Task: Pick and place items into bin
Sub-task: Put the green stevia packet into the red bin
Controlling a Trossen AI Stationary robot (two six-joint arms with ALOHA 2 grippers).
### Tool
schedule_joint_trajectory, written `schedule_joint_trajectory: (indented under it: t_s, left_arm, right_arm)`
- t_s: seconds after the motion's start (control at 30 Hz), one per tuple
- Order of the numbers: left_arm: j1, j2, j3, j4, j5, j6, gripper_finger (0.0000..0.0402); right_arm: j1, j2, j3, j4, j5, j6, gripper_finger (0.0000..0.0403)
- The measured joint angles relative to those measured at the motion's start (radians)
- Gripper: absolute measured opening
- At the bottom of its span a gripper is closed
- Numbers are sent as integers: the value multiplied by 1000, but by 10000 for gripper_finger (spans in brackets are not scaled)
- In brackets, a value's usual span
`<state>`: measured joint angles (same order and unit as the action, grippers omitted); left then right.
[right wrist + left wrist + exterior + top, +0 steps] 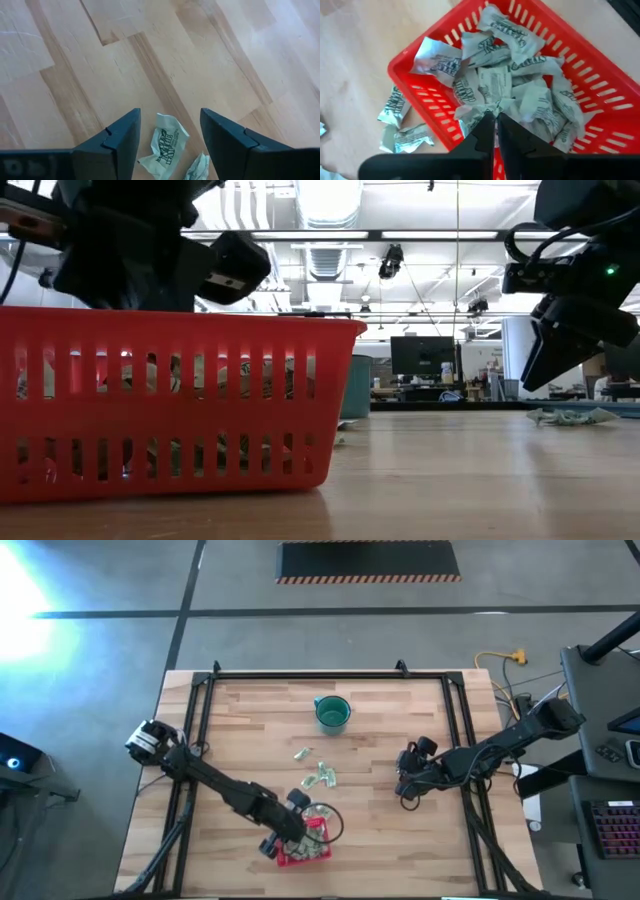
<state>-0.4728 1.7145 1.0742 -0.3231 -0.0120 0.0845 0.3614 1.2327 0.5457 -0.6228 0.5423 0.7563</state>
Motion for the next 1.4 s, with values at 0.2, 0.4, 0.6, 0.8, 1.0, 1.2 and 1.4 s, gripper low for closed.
schedule_joint_trajectory:
  t_s: [0.2,0.4,0.6,0.8,1.0,1.2,1.4]
  left_arm:
    - [0,0,-1,0,-24,0,41]
    - [0,-3,1,-17,-24,0,76]
    - [0,-26,23,-97,-25,-57,82]
    - [0,-69,15,-122,-27,-108,82]
    - [-7,-99,15,-134,-29,-133,82]
    - [-7,-109,15,-137,-30,-134,82]
    - [-7,-109,15,-139,-30,-134,82]
  right_arm:
    - [0,0,0,0,0,0,196]
    - [0,0,0,0,0,0,196]
    - [0,0,-4,1,-9,18,194]
    - [-2,0,-49,-2,-57,98,194]
    - [-18,0,-75,3,-74,111,194]
    - [-22,0,-76,53,-71,67,194]
    - [-63,12,-97,112,-71,29,194]
